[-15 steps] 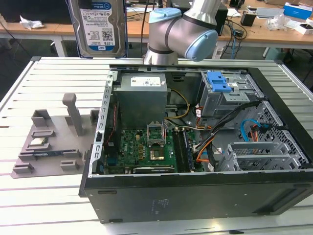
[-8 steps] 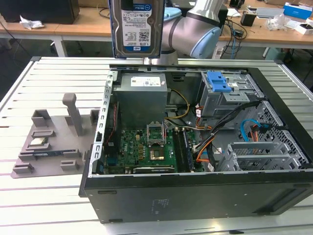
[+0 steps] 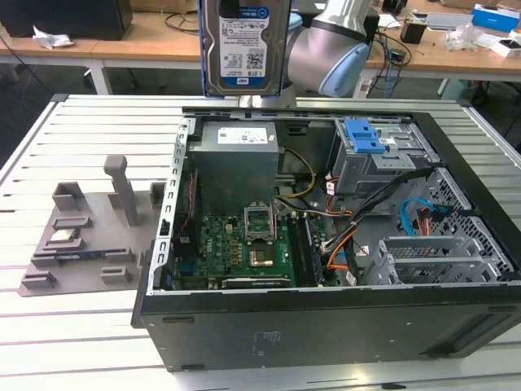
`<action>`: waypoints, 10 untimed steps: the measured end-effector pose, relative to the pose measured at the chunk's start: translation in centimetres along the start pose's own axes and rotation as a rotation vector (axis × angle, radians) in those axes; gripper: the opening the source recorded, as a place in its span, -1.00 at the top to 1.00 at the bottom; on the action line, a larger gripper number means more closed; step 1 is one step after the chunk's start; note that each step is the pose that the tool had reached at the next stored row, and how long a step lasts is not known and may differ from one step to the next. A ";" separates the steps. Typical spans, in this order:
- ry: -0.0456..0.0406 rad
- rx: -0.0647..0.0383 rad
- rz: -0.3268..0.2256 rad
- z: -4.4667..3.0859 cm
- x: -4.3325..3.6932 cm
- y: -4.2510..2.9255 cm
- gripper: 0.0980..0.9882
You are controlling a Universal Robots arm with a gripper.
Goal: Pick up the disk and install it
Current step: 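Pick up the disk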
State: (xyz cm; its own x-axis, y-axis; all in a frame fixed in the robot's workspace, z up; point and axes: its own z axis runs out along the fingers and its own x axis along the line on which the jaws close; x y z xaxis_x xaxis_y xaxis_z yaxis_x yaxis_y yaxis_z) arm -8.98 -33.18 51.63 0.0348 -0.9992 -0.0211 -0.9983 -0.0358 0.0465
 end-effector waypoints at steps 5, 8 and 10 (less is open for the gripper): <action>0.0000 0.000 0.000 -0.05 0.03 -0.92 0.39; 0.0000 0.000 0.000 -0.09 0.07 -1.88 0.39; -0.0002 0.000 0.000 -0.09 0.19 -2.04 0.39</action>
State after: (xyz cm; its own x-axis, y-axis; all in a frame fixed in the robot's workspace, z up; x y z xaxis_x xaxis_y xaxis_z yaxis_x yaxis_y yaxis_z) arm -6.93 -33.30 51.62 0.0345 -0.9992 -0.0213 -0.9983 -0.0354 0.0464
